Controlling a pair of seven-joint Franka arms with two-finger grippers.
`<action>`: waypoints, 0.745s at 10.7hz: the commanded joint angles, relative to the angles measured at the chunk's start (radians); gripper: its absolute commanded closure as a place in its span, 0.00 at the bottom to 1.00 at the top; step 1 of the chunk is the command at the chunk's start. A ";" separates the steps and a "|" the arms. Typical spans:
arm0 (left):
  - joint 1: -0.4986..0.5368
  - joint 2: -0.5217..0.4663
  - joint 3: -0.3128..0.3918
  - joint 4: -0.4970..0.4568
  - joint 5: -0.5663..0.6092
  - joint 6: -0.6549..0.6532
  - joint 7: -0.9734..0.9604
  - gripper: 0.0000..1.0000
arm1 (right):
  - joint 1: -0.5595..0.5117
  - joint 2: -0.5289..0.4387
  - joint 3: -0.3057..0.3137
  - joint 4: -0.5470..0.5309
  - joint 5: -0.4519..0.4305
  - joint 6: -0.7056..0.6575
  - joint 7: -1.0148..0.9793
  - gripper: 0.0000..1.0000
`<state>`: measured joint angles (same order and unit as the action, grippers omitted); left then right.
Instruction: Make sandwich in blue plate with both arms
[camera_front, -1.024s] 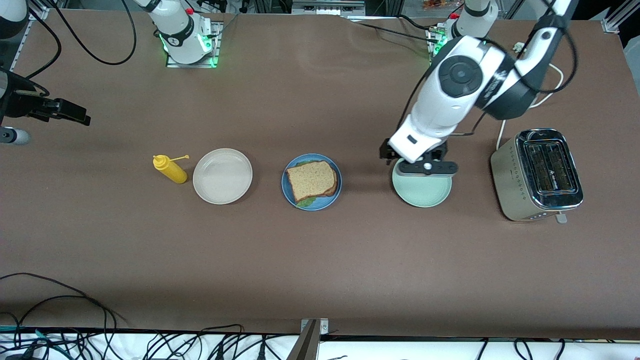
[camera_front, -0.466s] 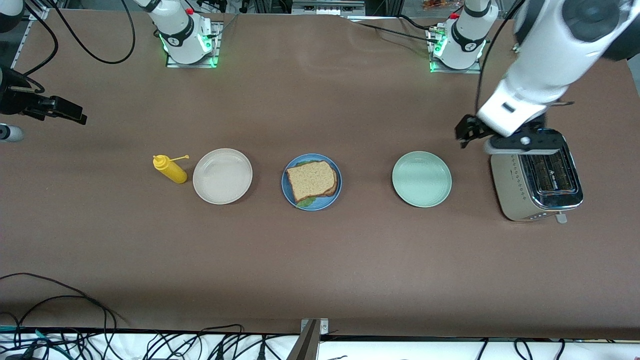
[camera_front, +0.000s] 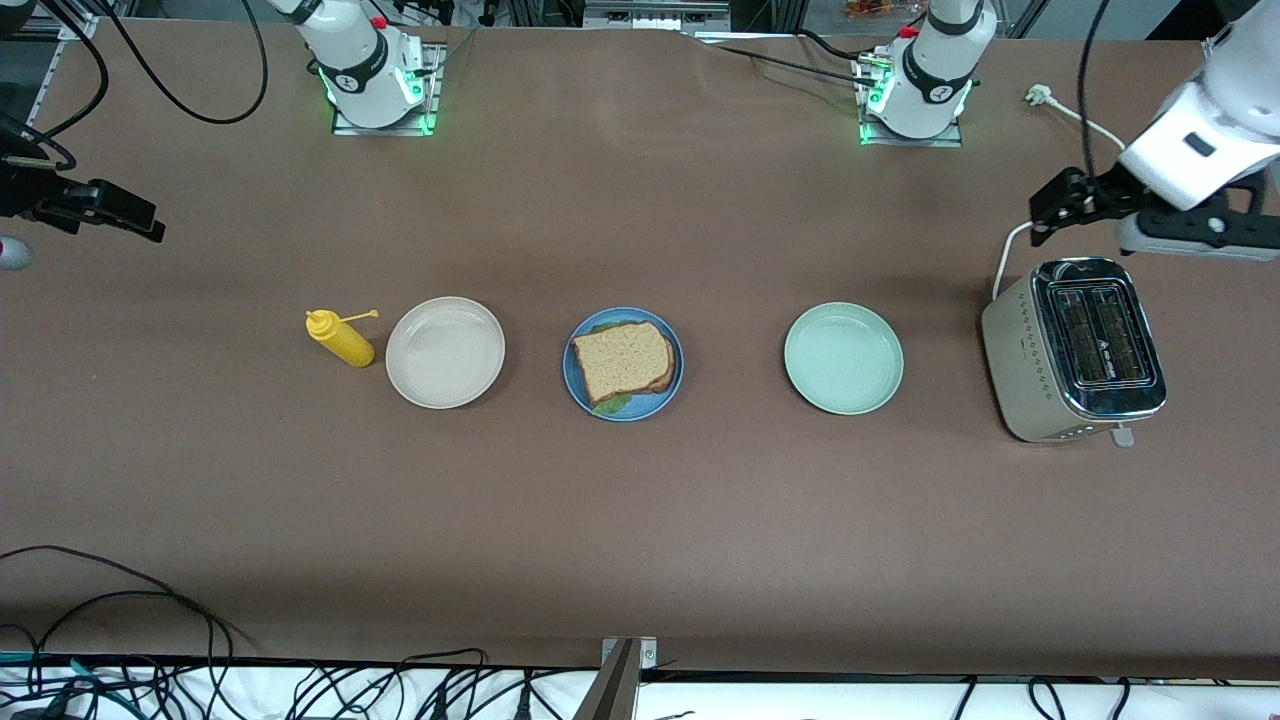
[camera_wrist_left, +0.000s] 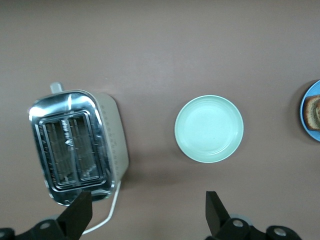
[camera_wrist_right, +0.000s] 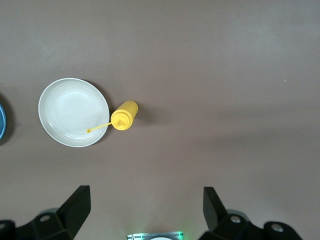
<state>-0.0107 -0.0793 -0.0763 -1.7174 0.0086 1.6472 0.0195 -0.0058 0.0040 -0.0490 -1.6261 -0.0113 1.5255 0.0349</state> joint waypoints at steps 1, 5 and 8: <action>-0.012 -0.014 0.069 0.050 -0.027 -0.044 0.089 0.00 | 0.009 -0.012 0.000 0.008 -0.007 0.001 0.014 0.00; -0.011 0.029 0.098 0.174 -0.029 -0.125 0.115 0.00 | 0.007 -0.015 -0.002 0.006 -0.004 0.066 0.065 0.00; -0.002 0.039 0.098 0.214 -0.030 -0.161 0.119 0.00 | 0.009 -0.015 -0.002 0.006 -0.004 0.071 0.077 0.00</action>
<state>-0.0120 -0.0722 0.0113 -1.5654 0.0064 1.5309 0.1069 -0.0028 -0.0002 -0.0490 -1.6255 -0.0113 1.5952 0.0879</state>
